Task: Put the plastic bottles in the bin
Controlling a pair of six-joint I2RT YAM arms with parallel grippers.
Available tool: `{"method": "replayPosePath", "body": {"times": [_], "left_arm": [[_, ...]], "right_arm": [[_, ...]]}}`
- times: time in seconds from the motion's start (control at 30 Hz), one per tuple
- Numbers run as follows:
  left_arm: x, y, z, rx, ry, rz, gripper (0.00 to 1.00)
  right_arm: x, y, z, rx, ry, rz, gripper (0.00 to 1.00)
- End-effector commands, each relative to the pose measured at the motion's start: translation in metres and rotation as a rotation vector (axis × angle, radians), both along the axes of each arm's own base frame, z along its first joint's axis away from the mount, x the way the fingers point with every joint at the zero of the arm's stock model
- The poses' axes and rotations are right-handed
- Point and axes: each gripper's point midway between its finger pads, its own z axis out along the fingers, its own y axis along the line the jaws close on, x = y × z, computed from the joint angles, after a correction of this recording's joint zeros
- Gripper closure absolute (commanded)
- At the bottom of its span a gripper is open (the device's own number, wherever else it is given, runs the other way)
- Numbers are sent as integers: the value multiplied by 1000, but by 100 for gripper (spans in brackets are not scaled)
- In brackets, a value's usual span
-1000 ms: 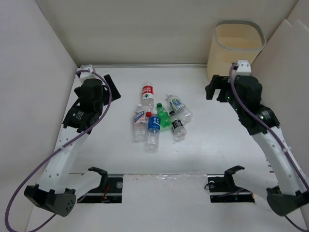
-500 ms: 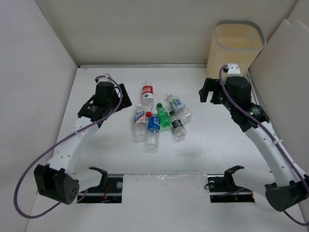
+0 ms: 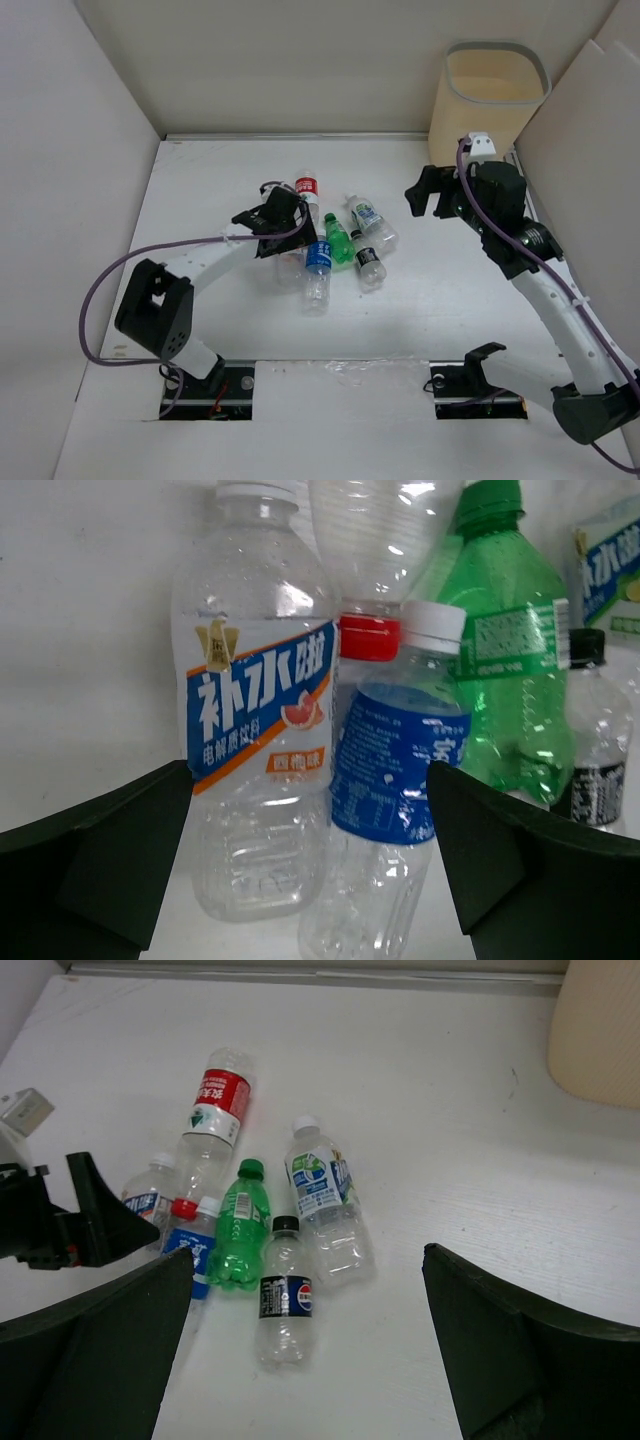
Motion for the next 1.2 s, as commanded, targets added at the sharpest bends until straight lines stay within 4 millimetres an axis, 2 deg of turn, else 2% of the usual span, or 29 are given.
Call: {"method": "replayPosePath", "body": {"times": [0.0, 0.03, 0.13, 0.17, 0.4, 0.6, 0.67, 0.7, 0.73, 0.77, 0.8, 0.87, 0.9, 0.93, 0.97, 1.0, 1.03, 1.07, 1.1, 1.13, 1.17], "left_arm": [[23, 9, 5, 37, -52, 103, 0], [26, 9, 9, 41, -66, 112, 0], [28, 13, -3, 81, -43, 124, 0], [32, 14, -2, 90, -52, 133, 1], [36, 21, -28, 164, -15, 154, 21], [30, 29, -50, 210, 27, 180, 23], [31, 31, -50, 216, 23, 184, 31], [30, 33, -51, 224, 25, 200, 43], [31, 33, -45, 209, 12, 209, 43], [28, 40, -41, 233, 10, 230, 57], [27, 46, -36, 248, 1, 251, 65], [29, 55, -11, 258, -47, 313, 85], [24, 68, -4, 296, -47, 360, 93], [24, 71, 14, 283, -79, 385, 100], [23, 74, 37, 265, -115, 397, 100], [26, 73, 42, 256, -125, 399, 100], [25, 68, 56, 236, -155, 382, 100], [22, 64, 80, 197, -210, 364, 100], [25, 54, 103, 144, -259, 335, 100], [27, 39, 122, 77, -299, 286, 100], [23, 31, 147, 42, -351, 214, 100]], "right_arm": [[-6, 10, 30, 38, -102, 56, 0], [-8, 12, 30, 39, -102, 65, 0], [-10, 11, 29, 40, -103, 65, 0], [-12, 14, 34, 47, -120, 74, 0], [-12, 14, 34, 47, -120, 74, 0], [-14, 17, 34, 47, -120, 83, 0], [-14, 17, 34, 47, -120, 83, 0], [-14, 17, 34, 47, -120, 83, 0], [-14, 17, 34, 47, -120, 83, 0], [-14, 17, 34, 47, -120, 83, 0], [-13, 19, 31, 46, -111, 94, 0], [-12, 19, 33, 50, -119, 94, 0], [-11, 22, 30, 49, -110, 105, 0], [-11, 24, 33, 56, -120, 114, 0], [-12, 30, 34, 68, -127, 150, 0], [-14, 36, 38, 82, -141, 184, 0], [-16, 44, 29, 82, -133, 233, 0], [-17, 54, 38, 110, -181, 290, 0], [-20, 65, 36, 120, -194, 360, 0], [-35, 83, 38, 151, -205, 497, 0], [-38, 92, 36, 163, -208, 555, 0]]}}
